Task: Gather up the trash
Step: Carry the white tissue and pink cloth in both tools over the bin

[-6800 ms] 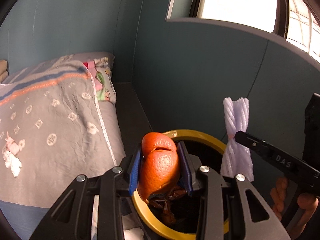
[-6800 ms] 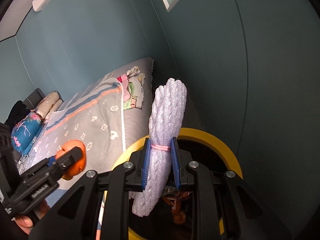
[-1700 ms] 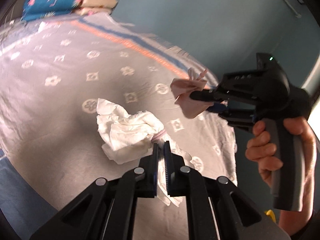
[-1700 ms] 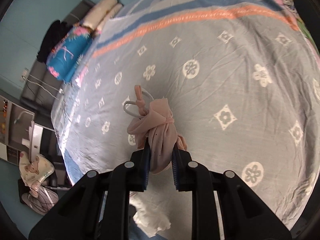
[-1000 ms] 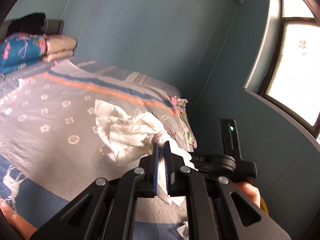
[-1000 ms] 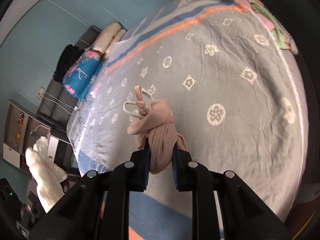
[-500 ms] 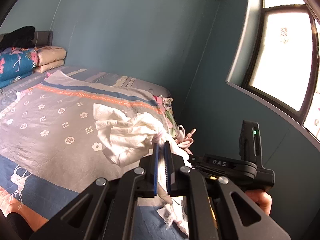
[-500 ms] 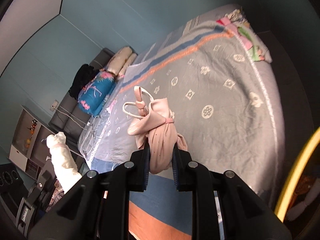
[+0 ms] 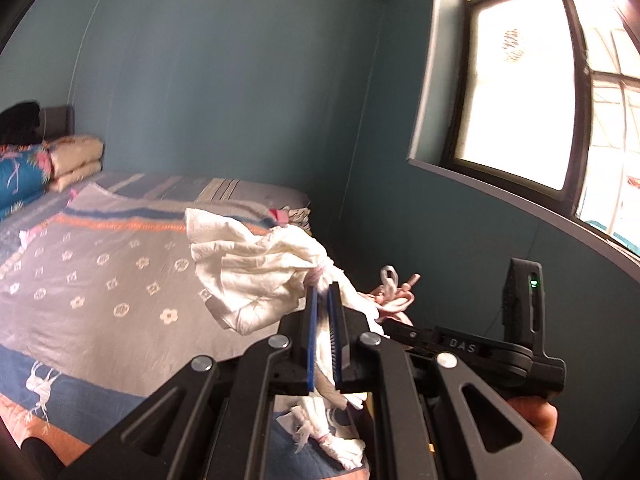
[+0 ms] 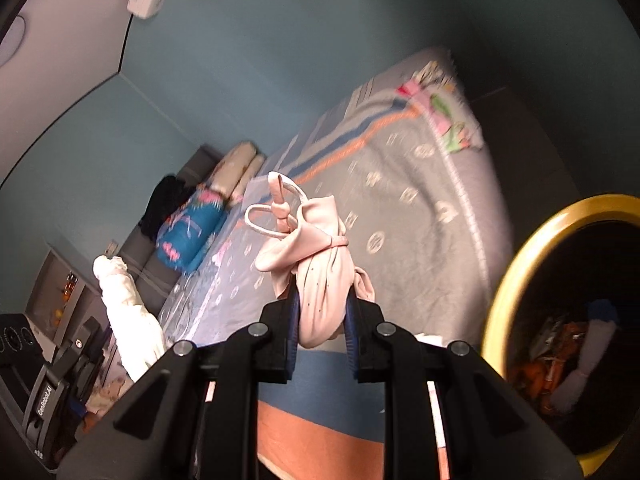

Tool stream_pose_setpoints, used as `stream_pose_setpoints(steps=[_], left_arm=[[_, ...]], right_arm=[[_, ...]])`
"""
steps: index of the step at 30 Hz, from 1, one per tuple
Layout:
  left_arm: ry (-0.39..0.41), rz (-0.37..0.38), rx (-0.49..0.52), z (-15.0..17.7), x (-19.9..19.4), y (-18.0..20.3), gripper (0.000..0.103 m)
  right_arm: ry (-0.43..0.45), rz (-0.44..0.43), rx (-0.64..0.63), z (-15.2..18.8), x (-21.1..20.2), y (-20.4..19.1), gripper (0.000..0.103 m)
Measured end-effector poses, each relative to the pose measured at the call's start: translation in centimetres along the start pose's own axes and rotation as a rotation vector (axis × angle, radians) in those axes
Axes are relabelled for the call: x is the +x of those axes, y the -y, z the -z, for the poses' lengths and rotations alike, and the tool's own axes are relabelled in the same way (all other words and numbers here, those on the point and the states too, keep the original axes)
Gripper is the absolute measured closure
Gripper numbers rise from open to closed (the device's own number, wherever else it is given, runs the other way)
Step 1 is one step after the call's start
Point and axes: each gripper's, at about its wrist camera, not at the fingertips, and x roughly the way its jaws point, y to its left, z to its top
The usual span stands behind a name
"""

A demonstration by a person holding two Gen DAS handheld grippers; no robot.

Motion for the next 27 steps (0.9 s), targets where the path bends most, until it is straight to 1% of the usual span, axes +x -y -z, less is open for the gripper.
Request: stream_pose_setpoints(steps=[1, 3, 7, 8, 10, 11, 17, 20, 25, 27], left_arm=[[0.002, 0.004, 0.015, 0.1, 0.0, 0.7, 0.098], [0.000, 0.014, 0.047, 0.2, 0.3, 2.0, 0.098], [-0.011, 0.030, 0.094, 0.5, 1.1, 4.4, 0.098], [-0.016, 0.035, 0.105, 0.6, 1.5, 5.0, 0.098], [-0.024, 0.045, 0.121, 0.7, 1.9, 6.2, 0.098], [-0.029, 0.049, 0.131, 0.8, 2.4, 6.8, 0.098], [-0.060, 0.076, 0.182, 1.7, 4.7, 10.5, 0.098], [-0.075, 0.085, 0.211, 2.6, 6.0, 12.1, 0.098], [-0.109, 0.096, 0.222, 3.4, 8.3, 13.7, 0.098], [-0.117, 0.094, 0.226, 3.7, 9.0, 14.3, 0.098]], right_arm=[[0.012, 0.009, -0.003, 0.1, -0.4, 0.0, 0.084], [0.062, 0.043, -0.009, 0.4, -2.6, 0.5, 0.084], [0.114, 0.091, -0.011, 0.6, -5.3, 1.6, 0.084], [0.129, 0.118, -0.011, 0.7, -6.3, 2.1, 0.084], [0.137, 0.135, -0.012, 0.7, -7.1, 2.5, 0.084], [0.143, 0.161, -0.016, 0.8, -7.8, 3.1, 0.084], [0.159, 0.239, 0.003, 0.9, -10.0, 5.5, 0.084], [0.155, 0.260, 0.023, 0.8, -10.4, 6.8, 0.084], [0.149, 0.303, 0.079, 0.8, -10.9, 9.4, 0.083], [0.144, 0.303, 0.107, 0.7, -10.8, 10.4, 0.083]])
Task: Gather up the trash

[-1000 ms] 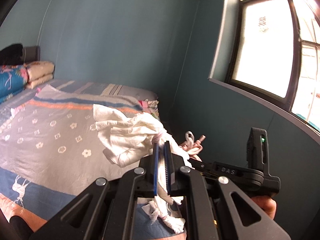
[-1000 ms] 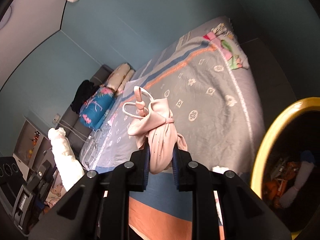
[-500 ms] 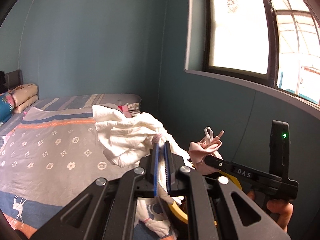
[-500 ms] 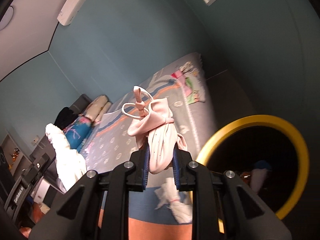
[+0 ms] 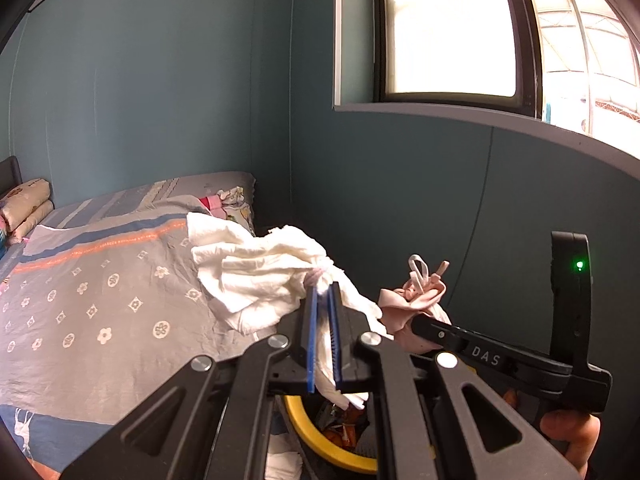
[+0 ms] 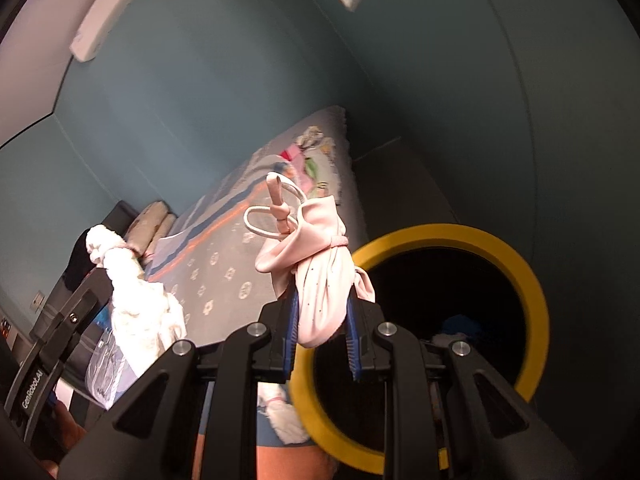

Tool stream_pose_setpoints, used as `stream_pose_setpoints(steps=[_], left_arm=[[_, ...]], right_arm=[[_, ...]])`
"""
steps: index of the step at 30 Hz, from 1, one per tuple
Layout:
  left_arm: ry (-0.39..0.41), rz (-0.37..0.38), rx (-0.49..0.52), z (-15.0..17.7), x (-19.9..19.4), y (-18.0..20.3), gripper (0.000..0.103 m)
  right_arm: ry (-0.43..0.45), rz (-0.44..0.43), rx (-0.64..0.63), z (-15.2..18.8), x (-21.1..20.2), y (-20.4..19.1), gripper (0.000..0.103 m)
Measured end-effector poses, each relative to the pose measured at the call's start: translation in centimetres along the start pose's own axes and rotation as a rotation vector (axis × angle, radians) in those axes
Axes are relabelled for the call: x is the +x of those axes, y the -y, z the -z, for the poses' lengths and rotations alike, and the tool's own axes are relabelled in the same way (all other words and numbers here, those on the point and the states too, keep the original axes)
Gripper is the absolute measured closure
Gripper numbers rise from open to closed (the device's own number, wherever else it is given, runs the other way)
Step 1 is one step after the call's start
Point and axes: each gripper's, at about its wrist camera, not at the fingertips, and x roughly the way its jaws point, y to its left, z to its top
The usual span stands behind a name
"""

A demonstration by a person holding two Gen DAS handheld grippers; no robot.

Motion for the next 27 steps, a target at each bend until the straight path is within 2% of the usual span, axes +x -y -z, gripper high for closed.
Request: stream_pose_setpoints(steps=[9, 14, 18, 22, 27], left_arm=[[-0.066, 0.003, -0.019, 0.9, 5.1, 0.7, 0.097], [-0.107, 0.010, -0.047, 1.6, 7.1, 0.0, 0.096], [-0.115, 0.000, -0.082, 1.9, 7.1, -1.2, 0.063], [-0.106, 0.002, -0.112, 1.7, 6.1, -2.6, 0.054], [-0.062, 0.006, -0.124, 1.2, 3.5, -3.9, 0.051]], right_arm=[[-0.025, 0.039, 0.049, -0.1, 1.0, 3.0, 0.083], [-0.022, 0.081, 0.069, -0.2, 1.5, 4.1, 0.074], [-0.018, 0.093, 0.094, 0.1, 1.3, 3.9, 0.072], [-0.002, 0.110, 0.099, 0.2, 1.0, 3.6, 0.068], [0.010, 0.133, 0.082, 0.4, 0.4, 3.0, 0.061]])
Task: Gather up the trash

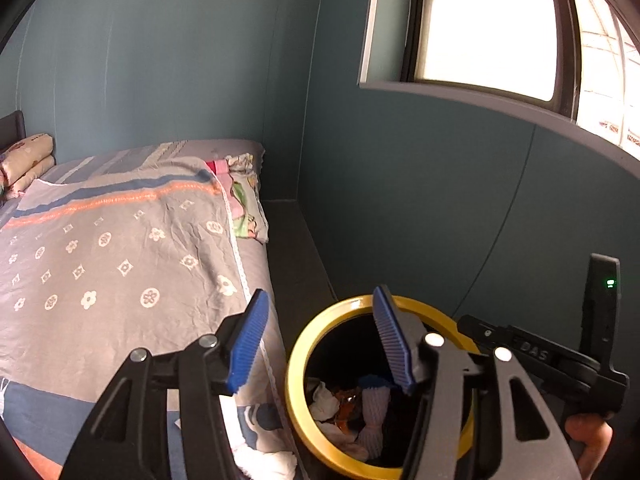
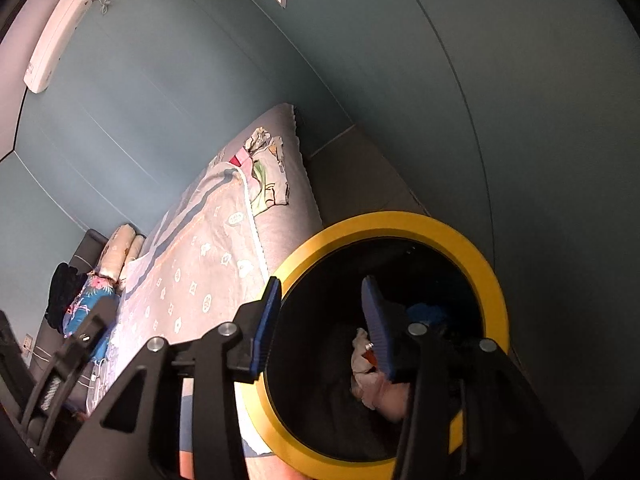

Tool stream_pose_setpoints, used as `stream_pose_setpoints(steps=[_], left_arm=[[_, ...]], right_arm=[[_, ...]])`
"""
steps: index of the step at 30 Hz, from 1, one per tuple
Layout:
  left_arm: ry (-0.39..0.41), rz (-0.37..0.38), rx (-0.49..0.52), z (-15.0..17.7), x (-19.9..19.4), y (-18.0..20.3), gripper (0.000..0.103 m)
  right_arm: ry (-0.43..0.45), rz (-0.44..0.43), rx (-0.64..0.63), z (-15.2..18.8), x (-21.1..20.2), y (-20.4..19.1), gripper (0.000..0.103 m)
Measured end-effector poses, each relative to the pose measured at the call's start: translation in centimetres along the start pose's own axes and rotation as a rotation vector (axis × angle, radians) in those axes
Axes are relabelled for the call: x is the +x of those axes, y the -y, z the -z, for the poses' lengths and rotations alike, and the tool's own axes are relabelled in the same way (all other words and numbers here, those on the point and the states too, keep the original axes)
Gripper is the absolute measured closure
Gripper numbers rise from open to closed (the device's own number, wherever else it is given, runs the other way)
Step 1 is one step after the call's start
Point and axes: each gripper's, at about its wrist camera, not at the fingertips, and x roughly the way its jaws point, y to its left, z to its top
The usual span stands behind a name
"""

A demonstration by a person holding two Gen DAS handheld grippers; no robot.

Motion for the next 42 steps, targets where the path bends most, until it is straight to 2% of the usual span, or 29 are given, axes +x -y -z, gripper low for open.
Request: stream_pose_setpoints(steps=[11, 15, 17, 20, 23, 25, 26, 29, 32, 33, 35, 37, 42], left_arm=[[0.068, 0.008, -0.044, -0.4, -5.2, -3.6, 0.051], [0.095, -0.028, -0.062, -0.5, -7.0, -5.7, 0.047], [0.104, -0.052, -0.070, -0.4, -7.8, -6.8, 0.046], [0.113, -0.103, -0.087, -0.2, -9.0, -8.9, 0.042], [0.128, -0.159, -0.104, 0.2, -10.6, -11.1, 0.037], [0.142, -0.200, -0.109, 0.6, -11.6, -12.3, 0.029], [0.149, -0.220, -0.113, 0.7, -12.1, -12.8, 0.027], [0.179, -0.283, -0.118, 1.6, -14.1, -14.5, 0.019], [0.202, -0.333, -0.127, 2.4, -15.7, -16.1, 0.013], [0.209, -0.349, -0.138, 2.8, -16.5, -16.9, 0.011], [0.222, -0.366, -0.154, 3.3, -17.7, -18.1, 0.008], [0.223, -0.401, -0.149, 3.8, -18.6, -18.9, 0.008], [0.226, -0.471, -0.142, 5.3, -20.9, -20.5, 0.008]], right_arm=[[-0.040, -0.006, -0.074, 0.0, 2.1, -3.1, 0.059], [-0.064, -0.027, -0.137, 1.0, 2.9, -6.0, 0.050], [-0.079, -0.039, -0.176, 1.6, 3.4, -8.1, 0.049], [-0.099, -0.057, -0.218, 2.6, 4.3, -11.0, 0.041], [-0.117, -0.062, -0.253, 3.5, 5.2, -13.3, 0.026], [-0.133, -0.049, -0.310, 4.8, 5.9, -16.0, 0.014], [-0.134, -0.046, -0.322, 5.0, 5.9, -16.7, 0.011], [-0.141, -0.015, -0.386, 6.9, 6.5, -20.1, 0.008], [-0.137, 0.063, -0.450, 9.0, 7.0, -23.2, 0.008], [-0.119, 0.112, -0.496, 10.2, 6.9, -24.9, 0.008], [-0.081, 0.091, -0.544, 11.8, 6.4, -27.6, 0.008], [-0.044, 0.082, -0.567, 12.8, 6.0, -28.7, 0.008], [0.124, 0.079, -0.613, 15.4, 2.7, -31.0, 0.008]])
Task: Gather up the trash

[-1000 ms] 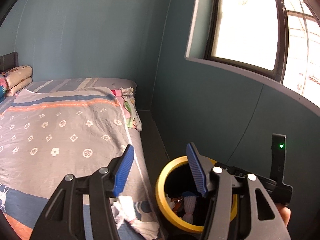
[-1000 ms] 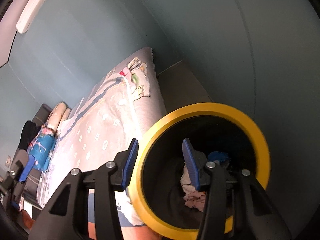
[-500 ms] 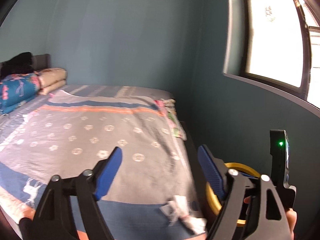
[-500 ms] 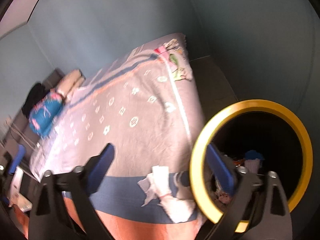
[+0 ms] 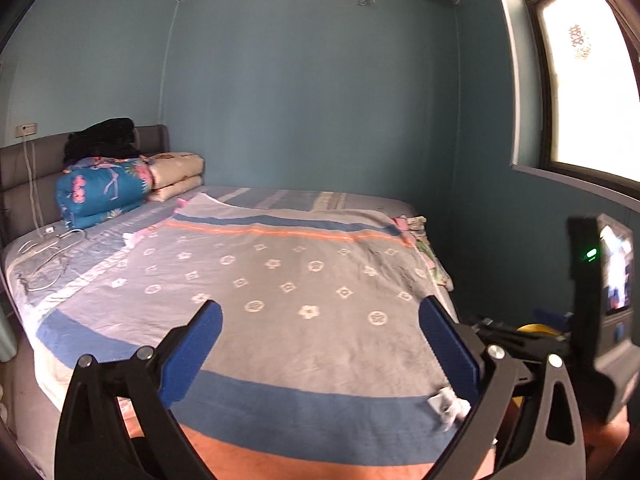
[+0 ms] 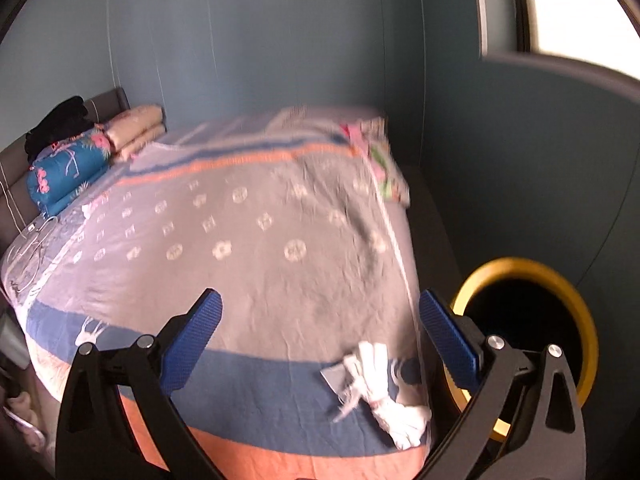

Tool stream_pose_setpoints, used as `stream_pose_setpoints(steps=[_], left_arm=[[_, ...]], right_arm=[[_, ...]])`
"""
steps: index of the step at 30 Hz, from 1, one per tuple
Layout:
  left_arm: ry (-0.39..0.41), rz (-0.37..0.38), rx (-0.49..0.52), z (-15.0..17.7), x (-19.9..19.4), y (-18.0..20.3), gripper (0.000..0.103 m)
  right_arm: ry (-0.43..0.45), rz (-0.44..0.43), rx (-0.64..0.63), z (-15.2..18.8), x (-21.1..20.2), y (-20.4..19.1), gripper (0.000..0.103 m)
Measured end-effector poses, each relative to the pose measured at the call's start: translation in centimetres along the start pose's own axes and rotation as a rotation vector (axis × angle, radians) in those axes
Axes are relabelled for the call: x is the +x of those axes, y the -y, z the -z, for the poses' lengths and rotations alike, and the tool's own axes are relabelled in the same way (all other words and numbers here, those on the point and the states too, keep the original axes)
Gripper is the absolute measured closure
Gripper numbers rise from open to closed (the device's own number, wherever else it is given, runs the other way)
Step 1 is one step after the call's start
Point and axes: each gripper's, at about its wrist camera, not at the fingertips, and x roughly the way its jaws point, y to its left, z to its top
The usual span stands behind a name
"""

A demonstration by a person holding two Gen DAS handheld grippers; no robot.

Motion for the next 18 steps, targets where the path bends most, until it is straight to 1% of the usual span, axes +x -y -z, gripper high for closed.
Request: stream_pose_setpoints(steps=[2, 3, 7, 11, 14, 18], left_arm=[[0.011, -0.023, -0.005, 0.3, -0.9, -1.0, 0.008], [0.013, -0.038, -0.006, 0.4, -1.2, -1.4, 0.008], [-0.001, -0.033, -0.047, 0.7, -2.7, -2.8, 0.008], [0.030, -0.060, -0.056, 1.0, -4.6, -3.4, 0.008], [0.061, -0.073, -0.049, 1.0, -5.8, -3.6, 0.008], [0.064, -0.068, -0.041, 1.0, -6.4, -3.2, 0.008]], right_arm=[[0.046, 0.004, -0.007, 0.3, -1.2, -1.1, 0.008], [0.068, -0.013, -0.012, 0.7, -2.3, -1.9, 0.008], [0.104, -0.018, -0.031, 0.6, -4.6, -3.0, 0.008], [0.150, -0.012, -0.030, 1.2, -6.7, -3.9, 0.008], [0.168, -0.015, -0.025, 1.4, -7.4, -4.0, 0.008], [0.169, -0.027, -0.025, 1.6, -8.0, -4.2, 0.008]])
